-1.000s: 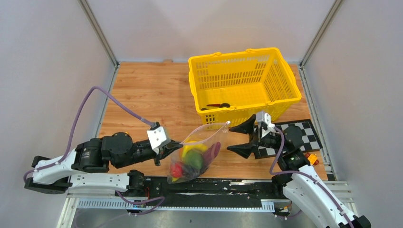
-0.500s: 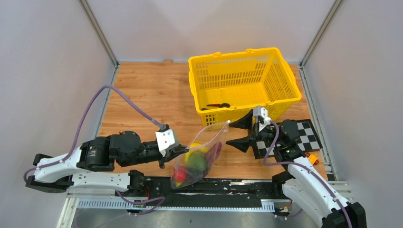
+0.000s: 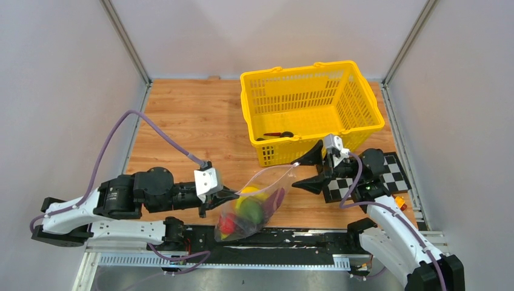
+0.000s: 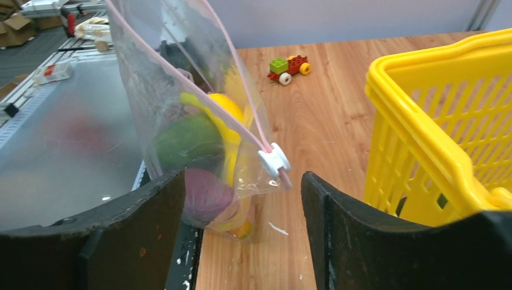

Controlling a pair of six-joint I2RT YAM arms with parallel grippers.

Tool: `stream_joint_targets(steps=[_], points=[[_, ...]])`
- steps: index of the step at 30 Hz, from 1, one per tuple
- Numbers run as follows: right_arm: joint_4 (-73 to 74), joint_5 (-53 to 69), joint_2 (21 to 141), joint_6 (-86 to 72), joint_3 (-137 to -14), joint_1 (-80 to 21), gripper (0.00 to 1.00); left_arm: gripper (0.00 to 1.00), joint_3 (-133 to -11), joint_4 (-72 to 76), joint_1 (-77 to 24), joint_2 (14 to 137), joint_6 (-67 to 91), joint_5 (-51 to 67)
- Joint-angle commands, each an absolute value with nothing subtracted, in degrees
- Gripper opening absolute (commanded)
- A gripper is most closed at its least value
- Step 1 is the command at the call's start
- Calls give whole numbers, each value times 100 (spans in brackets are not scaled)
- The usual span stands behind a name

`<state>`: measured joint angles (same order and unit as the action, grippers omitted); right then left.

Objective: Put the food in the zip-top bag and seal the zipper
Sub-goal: Adjust the zipper food storage bag at the center of the board.

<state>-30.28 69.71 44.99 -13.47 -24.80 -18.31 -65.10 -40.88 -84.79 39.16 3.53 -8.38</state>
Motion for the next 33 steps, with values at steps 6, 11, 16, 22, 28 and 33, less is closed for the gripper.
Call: stream_joint_targets(steps=[6, 11, 16, 22, 28, 33], points=[[-3351, 7537, 4525, -1364, -2793, -1922, 47, 0, -6646, -3394, -8515, 3668, 267, -642], [-3502, 7513, 4601, -1444, -2817, -2097, 38, 0, -6626, -3397, -8514, 3759, 290, -674], [-3462, 7494, 4534, -1475, -2733, -2125, 35, 0, -6619, -3397, -8513, 3738, 286, -849], [-3526, 7366, 4281, -1547, -2478, -2127, 33, 0, -6525, -3279, -8517, 3643, 255, -1165], [-3761, 7357, 4293, -1706, -2401, -2186, 30, 0, -6463, -3182, -8512, 3637, 280, -1227], [-3987, 7335, 4362, -1815, -2292, -2230, 23, 0, -6441, -3128, -8512, 3626, 281, -1260]])
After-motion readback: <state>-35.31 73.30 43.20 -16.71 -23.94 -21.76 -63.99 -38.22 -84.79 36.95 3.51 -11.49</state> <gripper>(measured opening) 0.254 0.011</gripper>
